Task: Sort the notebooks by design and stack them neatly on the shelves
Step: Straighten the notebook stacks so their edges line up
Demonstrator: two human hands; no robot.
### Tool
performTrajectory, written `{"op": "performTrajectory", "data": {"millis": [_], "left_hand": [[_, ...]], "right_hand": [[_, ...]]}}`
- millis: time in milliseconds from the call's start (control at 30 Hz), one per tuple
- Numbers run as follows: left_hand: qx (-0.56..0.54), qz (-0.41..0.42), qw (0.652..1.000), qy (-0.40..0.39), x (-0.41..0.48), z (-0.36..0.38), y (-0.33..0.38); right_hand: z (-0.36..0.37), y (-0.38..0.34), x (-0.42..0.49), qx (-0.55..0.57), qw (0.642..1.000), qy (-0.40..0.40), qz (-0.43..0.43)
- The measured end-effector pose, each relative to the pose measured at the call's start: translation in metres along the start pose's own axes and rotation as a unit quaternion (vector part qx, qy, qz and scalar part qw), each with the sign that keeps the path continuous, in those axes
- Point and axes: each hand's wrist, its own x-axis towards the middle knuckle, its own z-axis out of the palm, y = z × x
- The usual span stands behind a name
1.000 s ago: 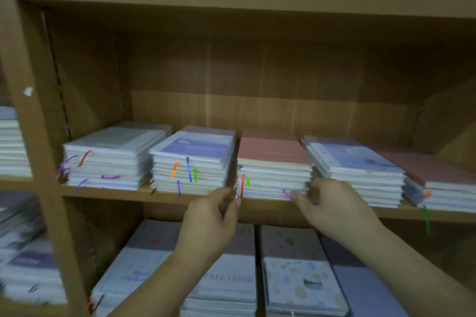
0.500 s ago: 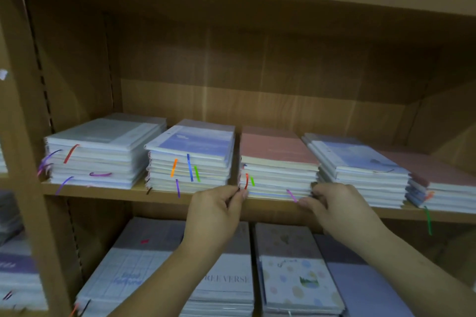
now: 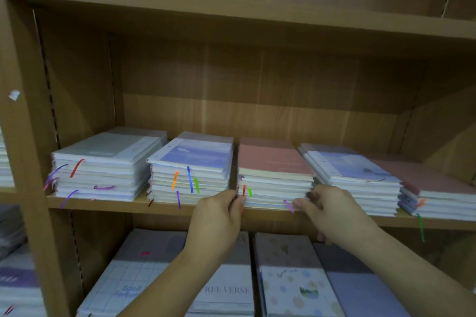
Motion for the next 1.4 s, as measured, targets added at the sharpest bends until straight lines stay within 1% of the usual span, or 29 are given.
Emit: {"op": "performTrajectory", "data": {"millis": [100,233,400,467,533,633,733,833,933,1000,1167,1400], "left_hand": [[0.016,0.014,1.000,0.004,0.001,0.001,-0.002],[0.031,0.045,0.998,0.016,-0.001,0.003,0.000],[0.016,0.031,0.999,0.008,-0.001,-0.001,0.002],[0.003,0.030,1.000,0.008,0.002,-0.003,0.007],[0.002,0.038,0.999,0.021,0.006,-0.003,0.010],[0.011,0.033,0.999,0.034,0.011,-0.001,0.007],[0.008,0.032,0.999,0.034,0.010,-0.001,0.006],[-0.001,0.028,0.999,0.025,0.008,-0.005,0.010],[-0.004,0.019,1.000,0.024,0.011,-0.013,0.017],[-0.011,0.023,0.999,0.024,0.016,-0.014,0.024],[-0.038,0.001,0.999,0.029,0.023,-0.012,0.027],[-0.017,0.012,0.998,0.053,0.020,-0.006,0.025]], "right_hand": [[-0.002,0.001,0.002,0.001,1.000,-0.009,0.000],[-0.004,-0.002,0.002,0.010,1.000,0.004,0.003],[-0.010,-0.007,-0.003,-0.006,1.000,0.000,0.016],[-0.017,-0.012,-0.005,-0.004,1.000,0.013,0.021],[-0.024,-0.020,-0.004,0.006,1.000,0.015,0.018],[-0.027,-0.028,0.000,0.025,0.999,-0.006,0.021],[-0.025,-0.024,0.004,0.048,0.998,-0.002,0.031],[-0.027,-0.023,0.002,0.038,0.999,0.004,0.037],[-0.031,-0.027,0.002,0.051,0.998,0.002,0.047],[-0.034,-0.029,0.004,0.071,0.996,0.005,0.053],[-0.030,-0.027,0.010,0.192,0.978,0.029,0.077],[-0.020,-0.026,0.011,0.225,0.970,0.056,0.069]]}}
